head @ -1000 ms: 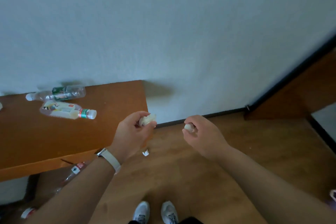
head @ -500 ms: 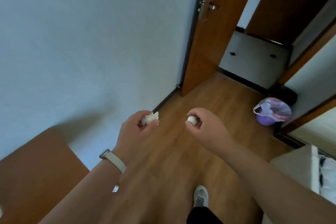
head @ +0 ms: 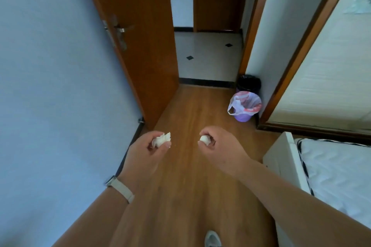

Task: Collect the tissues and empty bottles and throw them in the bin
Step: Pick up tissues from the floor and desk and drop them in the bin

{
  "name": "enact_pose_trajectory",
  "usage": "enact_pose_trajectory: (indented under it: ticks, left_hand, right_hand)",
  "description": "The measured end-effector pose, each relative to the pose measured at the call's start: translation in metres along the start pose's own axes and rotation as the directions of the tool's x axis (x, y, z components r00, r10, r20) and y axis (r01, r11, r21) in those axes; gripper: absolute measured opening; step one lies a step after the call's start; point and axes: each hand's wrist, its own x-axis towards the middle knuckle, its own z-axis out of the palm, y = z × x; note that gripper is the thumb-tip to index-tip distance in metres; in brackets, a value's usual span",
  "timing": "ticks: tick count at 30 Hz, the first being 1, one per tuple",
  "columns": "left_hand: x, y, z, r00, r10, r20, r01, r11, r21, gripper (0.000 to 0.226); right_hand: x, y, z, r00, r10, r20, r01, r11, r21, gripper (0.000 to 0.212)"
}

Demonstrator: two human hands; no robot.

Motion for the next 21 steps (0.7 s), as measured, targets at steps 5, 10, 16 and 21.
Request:
enact_pose_trajectory:
  ticks: [5,10,16,21]
  left_hand:
    - [0.061,0.042,0.048,0.992,0.089,0.093,-0.091,0.996,0.022,0.029]
    - [0.122,0.055,0.076,0.971,0.159,0.179,-0.165,0.986,0.016,0.031]
    - [0.202,0.039,0.101,0.919,0.261,0.295,-0.28,0.96,0.024,0.036]
    - [0.294,0.017,0.116,0.884,0.316,0.346,-0.326,0.945,-0.03,0.033]
  right_hand:
    - [0.037,0.05,-0.044,0.996,0.066,-0.064,-0.067,0.998,-0.007,0.009]
    - [0.07,0.082,-0.064,0.987,0.109,-0.114,-0.114,0.993,-0.033,0.006]
    - [0.127,0.106,-0.063,0.975,0.178,-0.136,-0.194,0.975,-0.112,0.01]
    - [0.202,0.114,-0.057,0.951,0.261,-0.166,-0.287,0.945,-0.157,0.011]
